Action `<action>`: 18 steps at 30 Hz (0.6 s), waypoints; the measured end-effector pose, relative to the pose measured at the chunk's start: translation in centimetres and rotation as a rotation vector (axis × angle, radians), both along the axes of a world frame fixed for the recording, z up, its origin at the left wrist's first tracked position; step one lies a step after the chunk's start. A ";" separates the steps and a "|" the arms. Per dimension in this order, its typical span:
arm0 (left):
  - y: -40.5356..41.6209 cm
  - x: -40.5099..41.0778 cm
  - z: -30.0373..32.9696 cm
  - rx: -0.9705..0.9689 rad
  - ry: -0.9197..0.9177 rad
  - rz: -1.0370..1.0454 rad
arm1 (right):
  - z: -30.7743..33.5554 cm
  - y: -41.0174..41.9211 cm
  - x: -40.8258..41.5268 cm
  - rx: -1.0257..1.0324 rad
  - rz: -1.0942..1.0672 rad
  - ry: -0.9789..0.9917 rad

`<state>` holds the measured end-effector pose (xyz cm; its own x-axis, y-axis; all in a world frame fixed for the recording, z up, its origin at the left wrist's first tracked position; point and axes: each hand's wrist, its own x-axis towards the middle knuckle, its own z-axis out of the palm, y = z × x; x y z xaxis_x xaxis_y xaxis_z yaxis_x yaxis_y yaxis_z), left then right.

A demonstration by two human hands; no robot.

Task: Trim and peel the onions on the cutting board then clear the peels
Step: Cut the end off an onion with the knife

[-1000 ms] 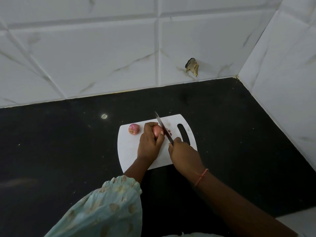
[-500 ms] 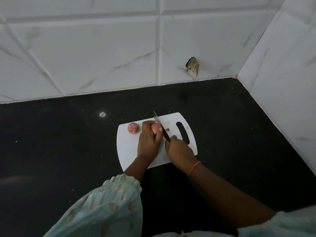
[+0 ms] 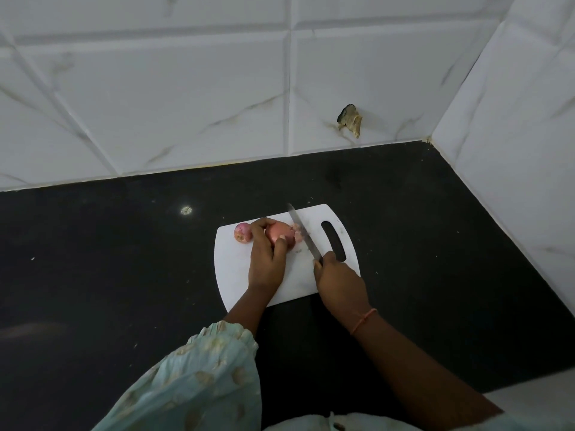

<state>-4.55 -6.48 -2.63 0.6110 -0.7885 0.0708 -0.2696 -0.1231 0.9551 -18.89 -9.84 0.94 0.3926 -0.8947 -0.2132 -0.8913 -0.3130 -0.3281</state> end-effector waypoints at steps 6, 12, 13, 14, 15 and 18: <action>0.0 -0.3 0.1 -0.071 0.027 -0.004 | 1.3 -0.4 -1.2 -0.104 -0.036 -0.108; -0.1 0.0 -0.8 -0.052 -0.125 -0.055 | 1.4 0.9 -1.3 -0.117 -0.057 -0.209; -0.2 0.0 -0.8 -0.048 -0.168 -0.066 | 1.6 1.1 -1.2 -0.117 -0.046 -0.214; -0.2 -0.1 -0.8 -0.051 -0.207 -0.072 | 1.6 1.2 -1.0 -0.113 -0.030 -0.205; -0.3 -0.2 -0.8 -0.055 -0.234 -0.065 | 1.8 1.3 -0.8 -0.106 -0.017 -0.186; -0.5 -0.5 -0.4 -0.064 -0.252 -0.011 | 1.9 1.7 -0.5 -0.059 -0.003 -0.147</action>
<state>-5.09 -6.97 -3.06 0.5588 -0.7843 0.2694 -0.5011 -0.0605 0.8633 -19.37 -8.16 2.80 0.4129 -0.9051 -0.1009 -0.8361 -0.3328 -0.4361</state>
